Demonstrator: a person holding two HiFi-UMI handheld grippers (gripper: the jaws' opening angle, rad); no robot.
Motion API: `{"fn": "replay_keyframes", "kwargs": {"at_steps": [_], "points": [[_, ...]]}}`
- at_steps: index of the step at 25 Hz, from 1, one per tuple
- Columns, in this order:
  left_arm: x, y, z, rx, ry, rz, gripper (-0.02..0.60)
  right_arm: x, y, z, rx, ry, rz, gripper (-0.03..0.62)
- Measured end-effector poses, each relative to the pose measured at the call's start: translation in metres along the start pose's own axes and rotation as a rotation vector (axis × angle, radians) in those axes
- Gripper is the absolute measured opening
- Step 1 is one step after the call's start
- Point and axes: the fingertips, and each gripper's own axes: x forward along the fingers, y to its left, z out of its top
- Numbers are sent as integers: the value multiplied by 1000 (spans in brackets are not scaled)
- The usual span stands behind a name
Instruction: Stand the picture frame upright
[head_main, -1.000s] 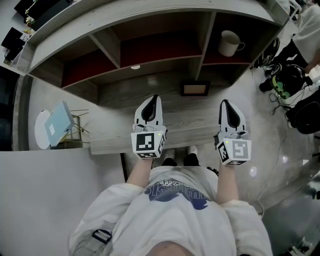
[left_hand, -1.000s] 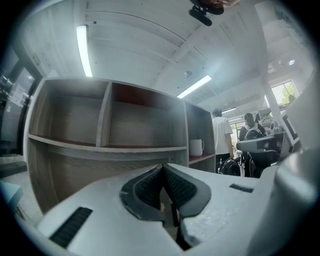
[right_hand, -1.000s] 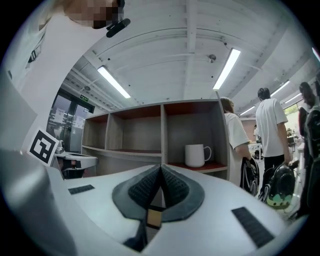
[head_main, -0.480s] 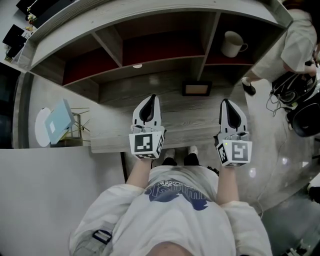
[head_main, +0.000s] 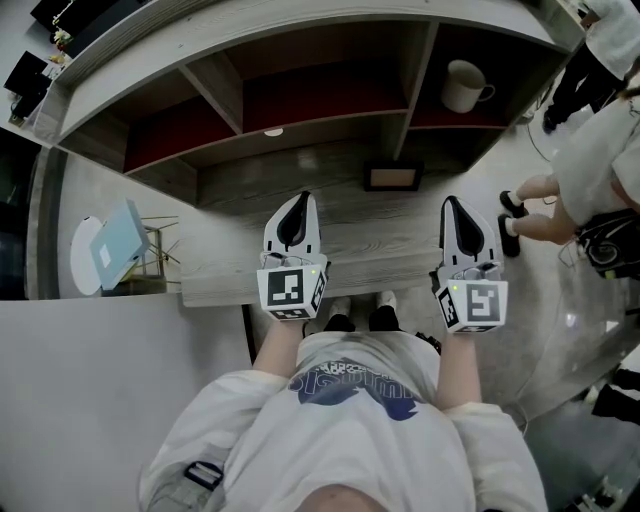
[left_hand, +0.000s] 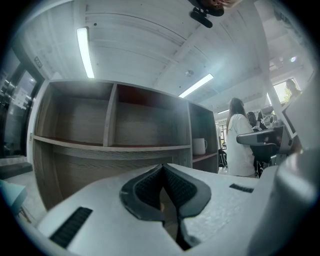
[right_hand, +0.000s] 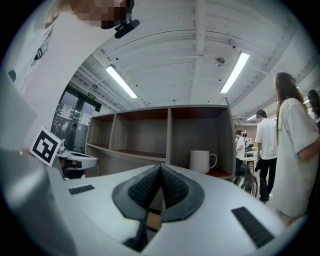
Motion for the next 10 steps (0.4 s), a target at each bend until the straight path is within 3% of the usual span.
{"fn": "replay_keyframes", "kwargs": {"at_steps": [10], "points": [[-2, 1, -4, 0, 6, 8, 8, -1, -1, -1, -22, 7, 1, -3]]}}
